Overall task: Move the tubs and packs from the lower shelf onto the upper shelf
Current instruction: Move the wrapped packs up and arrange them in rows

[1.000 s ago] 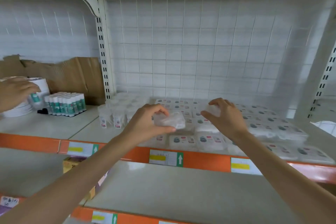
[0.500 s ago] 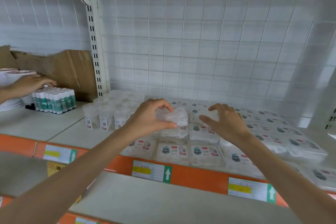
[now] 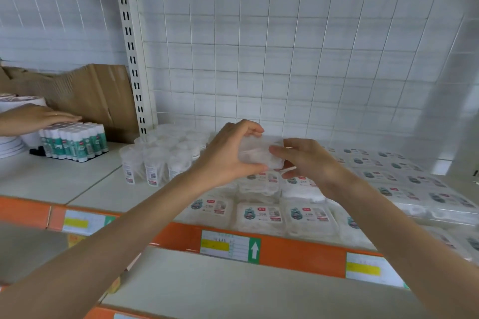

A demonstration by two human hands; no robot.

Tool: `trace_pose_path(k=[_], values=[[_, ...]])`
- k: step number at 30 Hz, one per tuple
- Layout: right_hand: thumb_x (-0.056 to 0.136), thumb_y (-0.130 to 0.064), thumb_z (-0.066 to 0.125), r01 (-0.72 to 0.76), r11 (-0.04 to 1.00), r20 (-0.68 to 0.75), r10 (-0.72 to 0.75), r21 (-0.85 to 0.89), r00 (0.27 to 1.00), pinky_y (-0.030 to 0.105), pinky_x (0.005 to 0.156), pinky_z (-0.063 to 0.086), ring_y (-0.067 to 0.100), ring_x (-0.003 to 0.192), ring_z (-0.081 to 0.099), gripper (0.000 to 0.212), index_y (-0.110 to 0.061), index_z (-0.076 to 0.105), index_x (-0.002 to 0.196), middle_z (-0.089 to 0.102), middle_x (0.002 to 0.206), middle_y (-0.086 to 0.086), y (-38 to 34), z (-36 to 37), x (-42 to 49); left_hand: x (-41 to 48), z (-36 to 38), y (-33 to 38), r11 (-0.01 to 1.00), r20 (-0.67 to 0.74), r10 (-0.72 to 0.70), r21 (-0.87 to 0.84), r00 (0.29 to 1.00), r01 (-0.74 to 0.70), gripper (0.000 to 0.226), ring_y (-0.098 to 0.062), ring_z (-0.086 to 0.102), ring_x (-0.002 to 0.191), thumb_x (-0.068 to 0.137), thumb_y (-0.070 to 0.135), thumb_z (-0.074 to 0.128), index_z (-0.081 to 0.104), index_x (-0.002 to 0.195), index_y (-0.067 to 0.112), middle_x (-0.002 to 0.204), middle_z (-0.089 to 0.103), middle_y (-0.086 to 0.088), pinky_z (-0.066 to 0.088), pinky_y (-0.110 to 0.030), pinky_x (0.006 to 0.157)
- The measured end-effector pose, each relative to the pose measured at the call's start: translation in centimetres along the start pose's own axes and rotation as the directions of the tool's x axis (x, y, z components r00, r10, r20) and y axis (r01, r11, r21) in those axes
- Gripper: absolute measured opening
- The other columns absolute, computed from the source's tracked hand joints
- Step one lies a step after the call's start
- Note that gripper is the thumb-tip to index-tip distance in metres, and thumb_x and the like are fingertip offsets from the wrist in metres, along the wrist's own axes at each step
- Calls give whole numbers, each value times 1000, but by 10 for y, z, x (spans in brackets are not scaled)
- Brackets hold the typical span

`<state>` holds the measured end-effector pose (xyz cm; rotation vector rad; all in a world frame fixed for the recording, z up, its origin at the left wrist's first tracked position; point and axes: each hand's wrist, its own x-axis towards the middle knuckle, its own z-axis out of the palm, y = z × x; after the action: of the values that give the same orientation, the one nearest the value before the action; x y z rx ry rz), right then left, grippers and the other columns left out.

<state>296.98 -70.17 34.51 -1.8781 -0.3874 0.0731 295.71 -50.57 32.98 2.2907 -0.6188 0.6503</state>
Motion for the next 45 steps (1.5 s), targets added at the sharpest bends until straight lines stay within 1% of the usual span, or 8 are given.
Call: trace_pose_path(k=[6,11,19,23,28,33,41,45], values=[[90,-22,68,31,993,-57,-24,118,998,24,69,53,14,80,64,28,-16,65,118,71,91,3,3,5,2,2,-24,-7,961,84,-258,-84,962,265,55,1,46,117,79,56,72,52,124,31,126,48,18,39,-14,84],[89,-13,70,125,985,-81,-116,119,990,24,75,53,18,89,67,30,-21,63,117,75,91,2,-1,8,-2,6,-45,-8,726,256,-532,-353,807,591,49,-19,66,99,100,56,38,63,110,16,110,69,-5,50,-34,88],[85,5,69,392,919,-98,-387,43,917,31,83,54,21,97,69,32,-14,66,110,73,106,5,0,24,-13,-3,-47,-17,575,571,-445,-408,690,709,53,-19,62,65,100,51,42,55,126,7,87,69,-12,51,-27,56],[89,8,62,415,910,-90,-415,-25,905,29,103,45,7,124,56,36,-21,69,110,61,132,-7,9,25,-14,-6,-42,-18,462,510,-395,-609,764,645,29,-17,65,72,98,27,57,63,118,6,91,68,-11,54,-23,56],[89,14,51,300,950,-76,-294,88,953,24,91,52,8,119,59,46,-20,60,118,61,129,-8,9,27,-18,-13,-41,-24,490,363,-408,-687,838,537,30,-22,66,81,90,16,68,63,118,10,96,72,-9,53,-24,58],[94,-24,62,131,983,-83,-120,128,989,34,83,53,22,106,66,25,-27,63,119,72,110,2,-4,23,-12,-18,-38,-24,616,298,-365,-633,882,469,30,-16,60,85,91,16,67,63,121,14,102,70,-7,47,-26,66],[88,-7,65,16,979,-87,1,202,996,28,75,55,19,86,71,33,-17,60,120,74,94,8,-10,35,-8,-24,-35,-18,692,133,-423,-591,896,415,26,-13,69,86,93,34,64,63,116,21,103,73,1,48,-29,72],[88,-7,66,14,951,-137,30,309,990,27,69,53,23,89,71,40,-12,55,126,73,105,13,-5,40,-8,-27,-36,-11,716,228,-376,-544,898,437,33,-12,72,90,95,35,61,56,124,20,100,74,6,51,-27,77]])
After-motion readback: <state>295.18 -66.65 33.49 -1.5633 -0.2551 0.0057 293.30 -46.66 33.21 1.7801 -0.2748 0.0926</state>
